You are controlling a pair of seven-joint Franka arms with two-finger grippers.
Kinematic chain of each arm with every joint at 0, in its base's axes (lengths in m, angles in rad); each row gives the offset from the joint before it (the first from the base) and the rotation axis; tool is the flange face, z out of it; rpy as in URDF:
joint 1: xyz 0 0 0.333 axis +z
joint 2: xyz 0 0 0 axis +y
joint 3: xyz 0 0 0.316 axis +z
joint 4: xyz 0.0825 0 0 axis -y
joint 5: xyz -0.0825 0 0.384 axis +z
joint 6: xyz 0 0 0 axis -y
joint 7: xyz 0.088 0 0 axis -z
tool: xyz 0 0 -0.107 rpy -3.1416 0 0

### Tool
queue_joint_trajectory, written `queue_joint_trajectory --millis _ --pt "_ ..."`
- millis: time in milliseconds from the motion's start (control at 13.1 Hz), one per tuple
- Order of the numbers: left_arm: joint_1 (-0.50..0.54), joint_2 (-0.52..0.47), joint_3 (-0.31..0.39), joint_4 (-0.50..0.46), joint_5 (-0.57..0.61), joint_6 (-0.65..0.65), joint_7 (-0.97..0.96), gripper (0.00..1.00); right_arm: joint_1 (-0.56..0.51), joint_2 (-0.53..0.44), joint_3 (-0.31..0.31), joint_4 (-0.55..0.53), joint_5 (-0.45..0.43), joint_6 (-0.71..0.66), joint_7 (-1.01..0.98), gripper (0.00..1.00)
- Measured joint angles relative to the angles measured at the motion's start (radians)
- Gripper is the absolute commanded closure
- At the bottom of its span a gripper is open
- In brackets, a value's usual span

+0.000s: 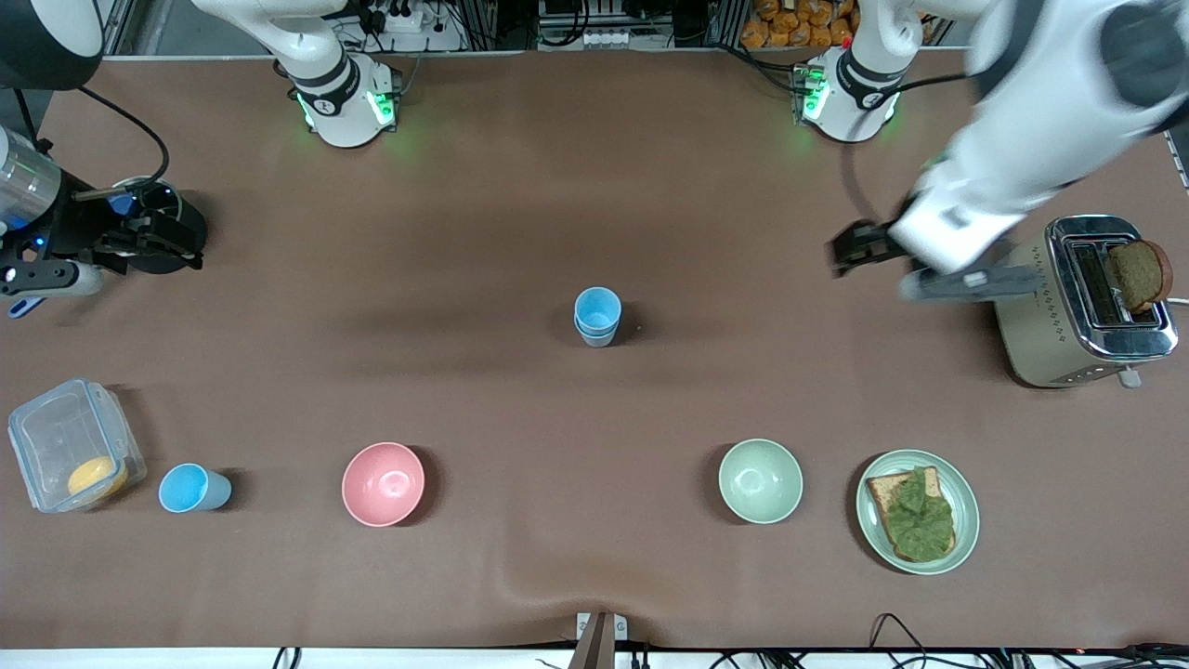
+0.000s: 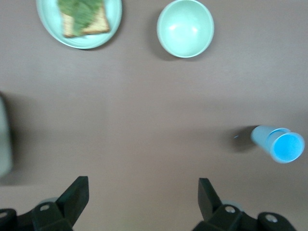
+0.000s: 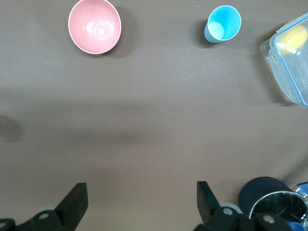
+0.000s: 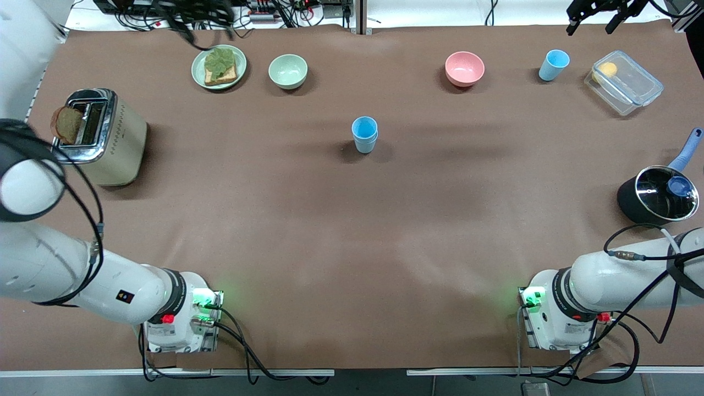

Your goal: Stack blue cups with both arms

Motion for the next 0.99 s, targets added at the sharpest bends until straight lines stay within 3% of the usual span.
queue_joint_trajectory --millis 459,995 --pt "0.130 -0.092 -0.006 -0.029 0.052 -0.091 0.157 0.00 0.000 0.000 0.011 0.003 0.000 0.000 0.000 0.00" --pt "0.148 -0.096 -0.007 -0.027 0.092 -0.139 0.157 0.00 0.001 0.000 0.015 0.004 0.000 -0.007 0.000 0.00"
